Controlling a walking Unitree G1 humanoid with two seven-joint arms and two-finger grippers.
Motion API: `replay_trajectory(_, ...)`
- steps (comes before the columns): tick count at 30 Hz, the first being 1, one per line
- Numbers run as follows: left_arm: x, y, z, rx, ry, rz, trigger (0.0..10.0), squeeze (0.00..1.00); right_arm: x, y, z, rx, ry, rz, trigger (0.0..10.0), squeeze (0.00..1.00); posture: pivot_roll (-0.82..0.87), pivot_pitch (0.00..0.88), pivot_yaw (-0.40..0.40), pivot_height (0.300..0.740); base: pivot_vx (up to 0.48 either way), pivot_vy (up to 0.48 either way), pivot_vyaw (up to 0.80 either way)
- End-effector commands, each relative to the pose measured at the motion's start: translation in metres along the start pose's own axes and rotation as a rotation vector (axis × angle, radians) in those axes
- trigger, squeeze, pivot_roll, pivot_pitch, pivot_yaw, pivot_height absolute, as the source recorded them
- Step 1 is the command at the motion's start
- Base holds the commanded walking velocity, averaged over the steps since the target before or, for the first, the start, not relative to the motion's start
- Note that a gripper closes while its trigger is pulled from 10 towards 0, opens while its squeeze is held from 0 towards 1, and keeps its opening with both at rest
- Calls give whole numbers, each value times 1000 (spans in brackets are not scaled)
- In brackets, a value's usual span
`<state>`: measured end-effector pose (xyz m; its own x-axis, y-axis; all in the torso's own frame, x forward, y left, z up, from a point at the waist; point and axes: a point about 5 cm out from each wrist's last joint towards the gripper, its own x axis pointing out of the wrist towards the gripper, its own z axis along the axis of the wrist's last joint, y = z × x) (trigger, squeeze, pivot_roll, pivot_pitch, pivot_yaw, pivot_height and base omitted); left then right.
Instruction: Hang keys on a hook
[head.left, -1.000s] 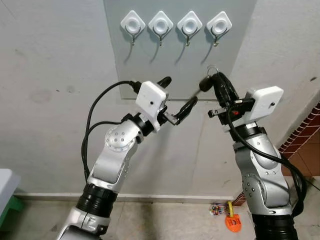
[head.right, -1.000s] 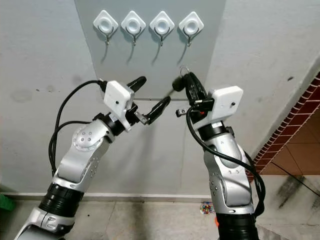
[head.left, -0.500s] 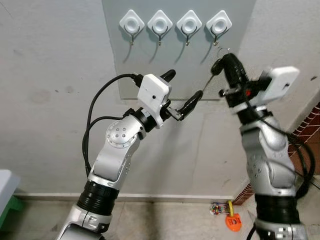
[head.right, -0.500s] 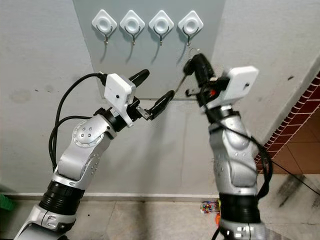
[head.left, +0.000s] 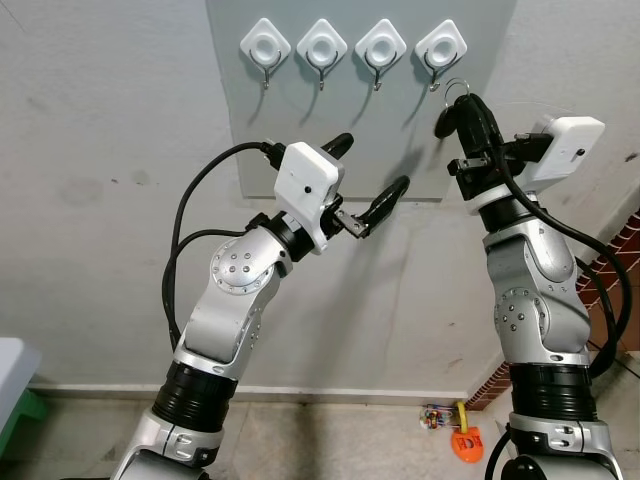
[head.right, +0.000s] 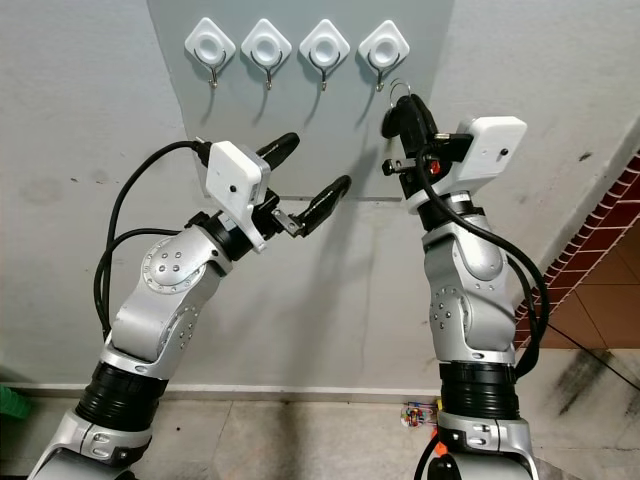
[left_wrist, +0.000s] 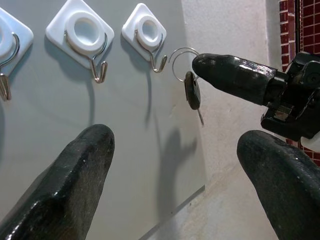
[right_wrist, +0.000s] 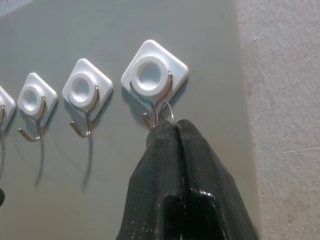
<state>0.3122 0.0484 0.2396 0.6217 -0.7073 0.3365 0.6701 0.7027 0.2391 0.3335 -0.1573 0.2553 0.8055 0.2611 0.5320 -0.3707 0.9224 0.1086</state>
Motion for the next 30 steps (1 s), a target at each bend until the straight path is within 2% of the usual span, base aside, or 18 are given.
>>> replay_trajectory(1, -2, 1, 1, 7, 4, 8, 10000, 0, 5, 0, 5, 7, -22, 12, 10000, 0, 18, 68, 23, 740, 0, 0, 0)
replay_trajectory(12, -3, 2, 2, 2, 6, 21, 10000, 0, 3, 0, 1, 3, -5, 21, 10000, 0, 20, 76, 19, 740, 0, 0, 0)
replay_trajectory(16, -3, 3, 3, 0, 4, 23, 10000, 0, -4, -3, -8, -1, 38, 7, 10000, 0, 19, 77, 21, 740, 0, 0, 0)
replay_trajectory(20, -2, 3, 3, -1, 4, 21, 10000, 0, -7, 2, -14, 4, 61, 30, 10000, 0, 15, 77, 24, 740, 0, 0, 0)
replay_trajectory(25, -2, 2, 3, -3, 1, 18, 10000, 0, -4, 6, -12, 12, 49, 55, 10000, 0, 14, 78, 25, 740, 0, 0, 0)
replay_trajectory(30, -1, 3, 4, -2, 1, 18, 10000, 0, 5, 11, -3, 28, 4, 88, 10000, 0, 17, 75, 25, 740, 0, 0, 0)
